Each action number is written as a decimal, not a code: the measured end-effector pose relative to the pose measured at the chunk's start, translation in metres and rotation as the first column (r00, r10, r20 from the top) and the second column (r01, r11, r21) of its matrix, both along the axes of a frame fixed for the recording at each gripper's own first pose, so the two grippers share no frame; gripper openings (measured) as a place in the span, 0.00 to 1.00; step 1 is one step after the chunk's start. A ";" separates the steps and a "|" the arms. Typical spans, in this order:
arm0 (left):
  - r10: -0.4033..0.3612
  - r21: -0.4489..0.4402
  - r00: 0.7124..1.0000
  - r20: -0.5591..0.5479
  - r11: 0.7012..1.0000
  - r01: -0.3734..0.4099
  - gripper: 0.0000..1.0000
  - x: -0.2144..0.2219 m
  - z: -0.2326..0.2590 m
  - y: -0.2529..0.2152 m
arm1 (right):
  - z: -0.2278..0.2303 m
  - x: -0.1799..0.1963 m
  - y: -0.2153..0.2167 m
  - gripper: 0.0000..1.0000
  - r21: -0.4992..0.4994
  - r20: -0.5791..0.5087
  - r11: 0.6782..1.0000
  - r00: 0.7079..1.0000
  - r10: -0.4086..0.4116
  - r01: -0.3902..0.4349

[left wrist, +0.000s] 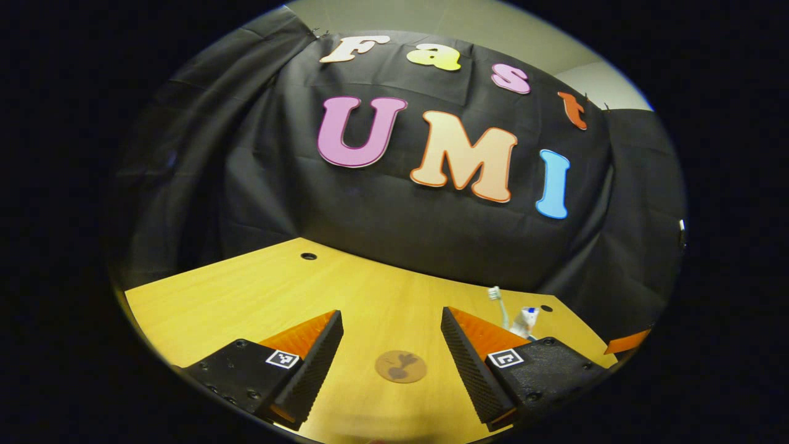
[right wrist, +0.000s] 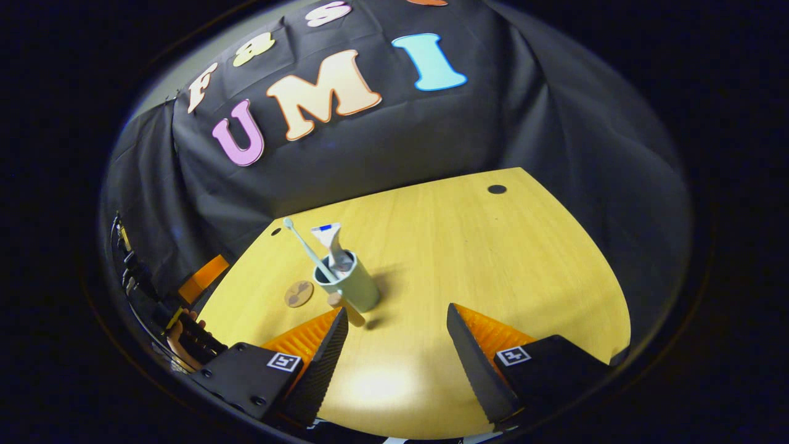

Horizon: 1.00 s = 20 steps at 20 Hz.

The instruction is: Put the toothbrush and toothpaste on the desktop into the cup, then pick up the cup and place it on the coaster on the desktop.

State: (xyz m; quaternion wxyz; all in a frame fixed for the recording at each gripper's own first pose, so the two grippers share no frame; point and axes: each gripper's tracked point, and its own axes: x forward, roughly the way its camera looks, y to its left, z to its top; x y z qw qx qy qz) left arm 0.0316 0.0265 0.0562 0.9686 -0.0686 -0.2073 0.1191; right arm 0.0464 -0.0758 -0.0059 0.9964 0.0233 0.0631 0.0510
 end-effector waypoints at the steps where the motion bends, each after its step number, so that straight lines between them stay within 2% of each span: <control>1: 0.009 -0.010 1.000 -0.007 1.000 -0.009 0.94 0.001 0.004 0.013 | -0.002 0.008 0.010 0.99 -0.011 -0.019 1.000 1.000 0.002 -0.002; 2: 0.017 -0.018 1.000 -0.020 1.000 -0.017 0.95 0.000 0.004 0.026 | -0.004 0.014 0.018 0.99 -0.021 -0.038 1.000 0.999 -0.001 0.001; 3: 0.027 -0.023 0.999 -0.034 0.999 -0.028 0.94 -0.001 0.001 0.038 | -0.005 0.020 0.027 0.94 -0.028 -0.053 1.000 0.999 0.003 -0.004; 4: 0.040 -0.023 0.998 -0.045 0.999 -0.041 0.95 -0.002 0.000 0.051 | -0.008 0.026 0.035 0.99 -0.038 -0.068 0.999 0.998 -0.002 0.000; 5: 0.053 -0.021 0.997 -0.055 0.998 -0.054 0.94 -0.003 -0.001 0.061 | -0.011 0.032 0.040 0.99 -0.053 -0.086 0.999 0.996 -0.010 0.005; 6: 0.063 -0.017 0.996 -0.068 0.998 -0.064 0.95 -0.004 -0.003 0.071 | -0.016 0.037 0.045 0.94 -0.069 -0.107 0.998 0.994 -0.019 0.011; 7: 0.068 -0.012 0.995 -0.079 0.998 -0.069 0.94 -0.003 -0.007 0.079 | -0.022 0.042 0.049 0.99 -0.084 -0.137 0.996 0.990 -0.027 0.015; 8: 0.066 -0.009 0.994 -0.090 0.998 -0.067 0.95 -0.002 -0.010 0.086 | -0.026 0.046 0.053 0.99 -0.100 -0.163 0.995 0.986 -0.035 0.019; 9: 0.060 -0.010 0.993 -0.104 0.998 -0.062 0.95 -0.002 -0.014 0.091 | -0.030 0.051 0.055 0.94 -0.114 -0.185 0.993 0.982 -0.043 0.022; 10: 0.053 -0.012 0.991 -0.121 0.998 -0.055 0.95 -0.001 -0.019 0.096 | -0.033 0.056 0.058 0.99 -0.125 -0.207 0.992 0.977 -0.050 0.024; 16: 0.080 -0.026 0.984 -0.161 0.996 -0.085 0.95 -0.003 -0.030 0.130 | -0.049 0.080 0.070 0.98 -0.215 -0.305 0.976 0.947 -0.101 0.035; 17: 0.084 -0.031 0.983 -0.163 0.995 -0.090 0.95 -0.004 -0.031 0.135 | -0.053 0.084 0.071 0.92 -0.239 -0.325 0.971 0.939 -0.108 0.029; 18: 0.089 -0.035 0.982 -0.165 0.995 -0.096 0.95 -0.005 -0.032 0.140 | -0.057 0.089 0.071 0.98 -0.267 -0.344 0.963 0.931 -0.121 0.027; 20: 0.105 -0.033 0.977 -0.185 0.993 -0.113 0.95 -0.007 -0.036 0.153 | -0.063 0.096 0.074 0.98 -0.308 -0.375 0.951 0.917 -0.136 0.016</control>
